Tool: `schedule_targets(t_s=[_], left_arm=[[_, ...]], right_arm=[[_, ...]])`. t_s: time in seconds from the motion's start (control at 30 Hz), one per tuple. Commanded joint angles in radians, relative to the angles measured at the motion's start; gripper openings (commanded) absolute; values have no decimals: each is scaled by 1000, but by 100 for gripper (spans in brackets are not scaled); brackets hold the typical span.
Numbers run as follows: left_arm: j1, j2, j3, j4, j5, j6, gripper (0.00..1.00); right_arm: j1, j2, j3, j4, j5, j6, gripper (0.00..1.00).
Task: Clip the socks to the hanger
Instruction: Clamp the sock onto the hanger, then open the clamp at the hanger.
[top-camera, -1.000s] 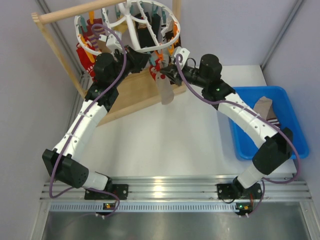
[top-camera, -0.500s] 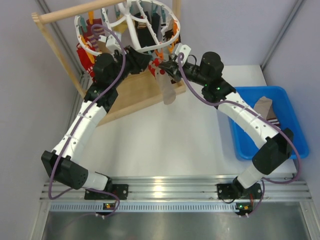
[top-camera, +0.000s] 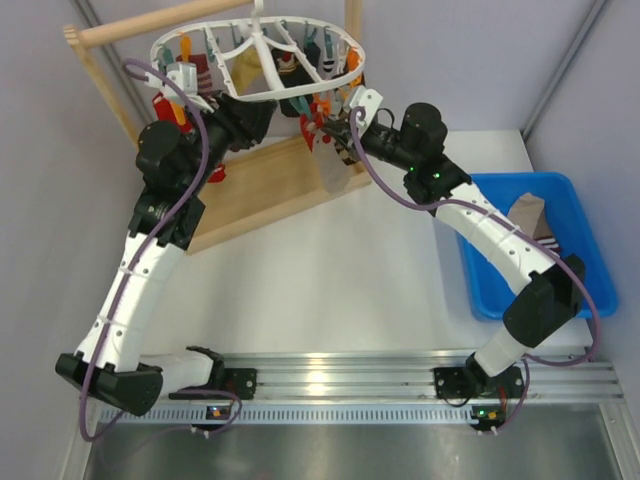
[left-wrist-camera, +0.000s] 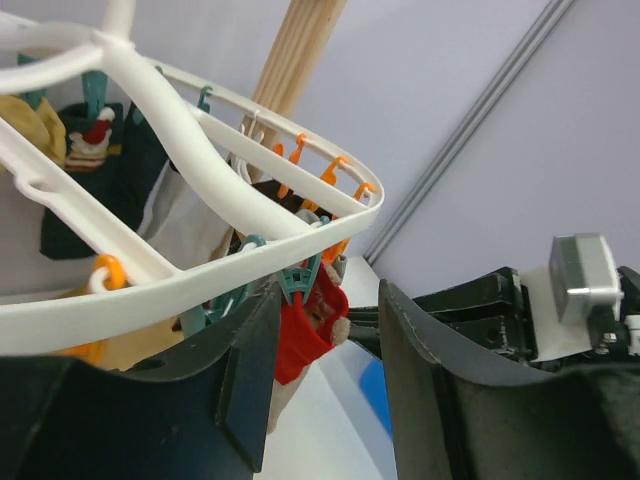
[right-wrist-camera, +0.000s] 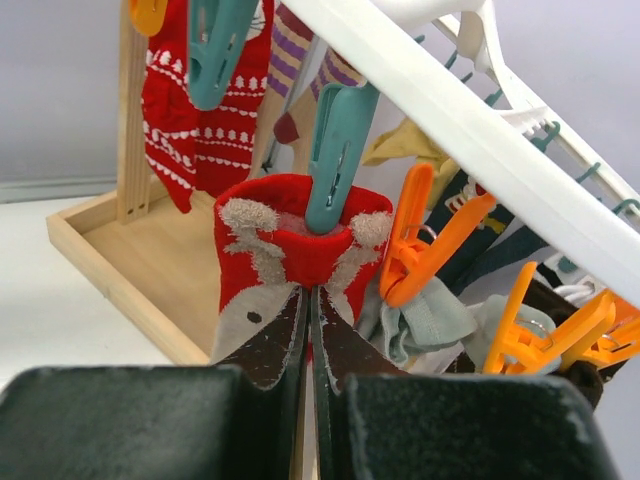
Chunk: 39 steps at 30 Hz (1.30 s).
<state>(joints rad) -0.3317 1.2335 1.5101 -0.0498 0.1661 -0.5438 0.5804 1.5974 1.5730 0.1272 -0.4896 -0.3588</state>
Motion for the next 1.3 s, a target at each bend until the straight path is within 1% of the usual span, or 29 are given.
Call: schedule_targets(t_s=[0.0,0.07,0.13,0.17,0.2,0.27,0.3,0.4,0.47,0.63,0.77,0.87,1.07,1.17,1.27], left_arm=[[5,-45,1,-12,-45,64,49],[6,-51,-1,-19,-68,74,48],[8,-52,1,-19,-66,84,48],[8,-54,1,-19,-71,84,48],[8,-55,-1,-21,-74,85,48],[10,-60,-1,-25,-89,93,48],[10,-62,-2,-27,-97,96,48],[11,-65,-11,-32,-115,102,48],[11,-65,-17,-27,-120,104,48],[11,-55,-16,-21,-119,102,47],[11,-49,-16,-15,-119,93,47],[13,-48,-13,-16,-116,88,47],[14,-46,-10,-21,-117,90,47],[17,-46,-10,-27,-117,91,47],[19,-48,-10,-32,-116,96,47]], right_arm=[[-7,6,50,35,14,-20,0],[-7,7,55,22,20,-22,0],[-8,4,53,14,28,-16,7],[-8,1,51,9,31,-14,12],[-8,-4,50,6,29,-11,20],[-7,-19,42,-1,25,-6,30],[-8,-25,41,-1,20,-2,38],[-5,-54,33,-9,0,8,50],[-4,-62,38,-5,-6,23,54],[22,-63,65,14,-92,64,55],[82,-30,93,43,-99,81,54],[114,19,133,77,-87,107,52],[157,134,228,140,-43,149,50],[167,183,257,161,14,143,50],[174,222,291,167,104,133,50]])
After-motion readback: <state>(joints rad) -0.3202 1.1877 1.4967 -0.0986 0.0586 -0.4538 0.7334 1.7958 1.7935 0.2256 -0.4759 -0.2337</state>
